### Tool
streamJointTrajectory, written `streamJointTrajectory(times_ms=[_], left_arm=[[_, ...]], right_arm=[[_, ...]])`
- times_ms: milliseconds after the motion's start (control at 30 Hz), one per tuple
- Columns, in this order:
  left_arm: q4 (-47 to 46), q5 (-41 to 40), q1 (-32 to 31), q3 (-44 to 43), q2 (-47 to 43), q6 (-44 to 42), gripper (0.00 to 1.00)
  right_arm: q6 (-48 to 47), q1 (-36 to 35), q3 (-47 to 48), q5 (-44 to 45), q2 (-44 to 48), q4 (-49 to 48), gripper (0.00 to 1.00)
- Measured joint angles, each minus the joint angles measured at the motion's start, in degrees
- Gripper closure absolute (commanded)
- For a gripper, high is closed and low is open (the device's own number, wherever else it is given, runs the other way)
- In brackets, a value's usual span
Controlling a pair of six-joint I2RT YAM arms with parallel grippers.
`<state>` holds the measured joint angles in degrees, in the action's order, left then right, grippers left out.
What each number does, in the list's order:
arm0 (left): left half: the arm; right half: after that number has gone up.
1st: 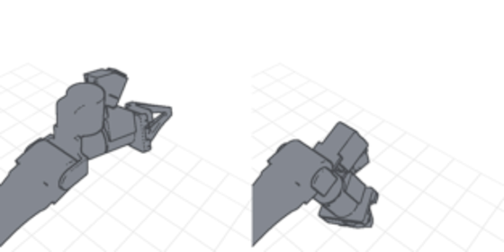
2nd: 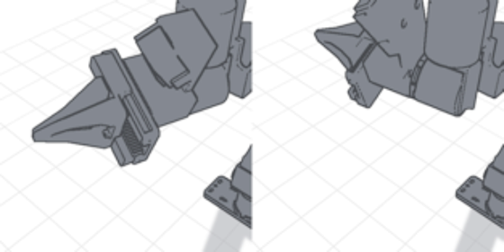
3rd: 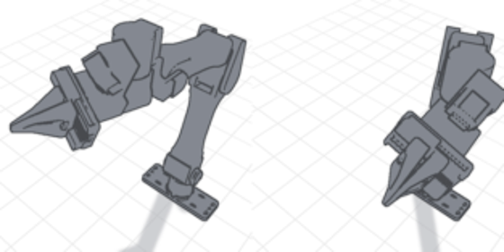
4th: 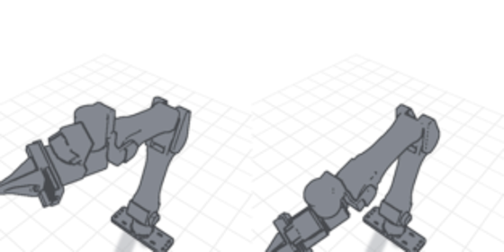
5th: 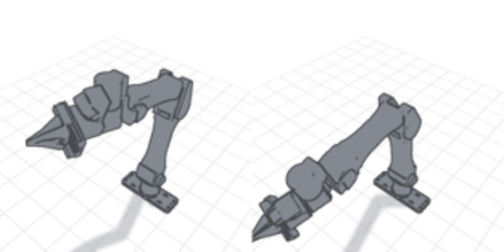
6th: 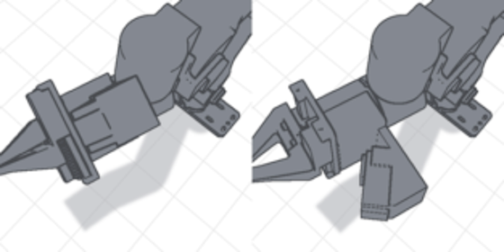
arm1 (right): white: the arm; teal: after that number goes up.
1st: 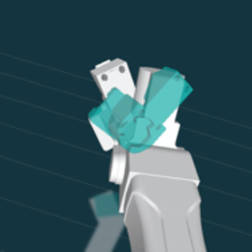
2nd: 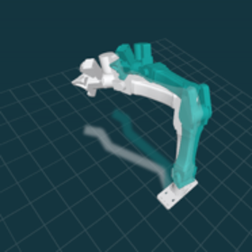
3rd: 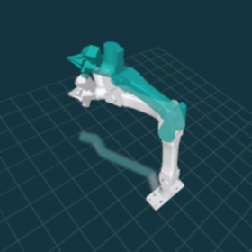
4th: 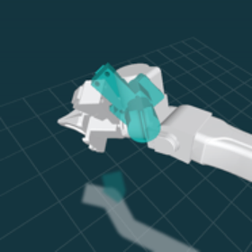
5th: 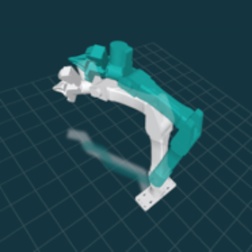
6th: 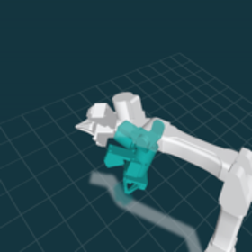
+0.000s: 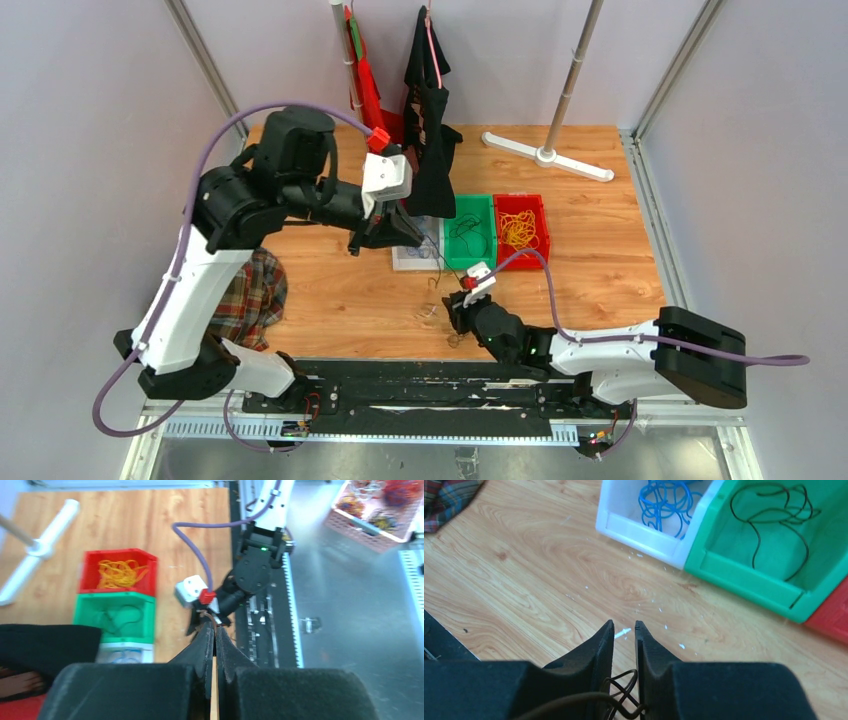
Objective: Untangle the cables
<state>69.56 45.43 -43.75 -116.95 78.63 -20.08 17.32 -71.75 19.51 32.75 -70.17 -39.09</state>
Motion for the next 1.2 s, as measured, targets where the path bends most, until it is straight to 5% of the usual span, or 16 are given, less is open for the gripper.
streamJointTrajectory(times_ms=[533, 733, 933, 1200], left_arm=[[-2.58, -20.15, 0.00, -18.91, 0.15, -10.16, 1.00], [-8.57, -23.23, 0.00, -14.64, -2.45, -10.21, 1.00], [-10.78, -21.11, 0.00, -6.58, -4.85, -8.55, 1.00], [-10.99, -14.62, 0.00, 4.28, -3.85, -5.79, 1.00]], right_arm=[[10.82, 0.00, -8.26, 0.72, -0.72, 0.83, 0.82], [12.70, 0.00, -9.64, -0.04, 0.85, 2.47, 0.67], [11.19, 0.00, -7.85, -0.26, 12.87, 9.25, 0.43], [6.25, 0.00, -3.72, 0.98, 27.12, 14.38, 0.39]])
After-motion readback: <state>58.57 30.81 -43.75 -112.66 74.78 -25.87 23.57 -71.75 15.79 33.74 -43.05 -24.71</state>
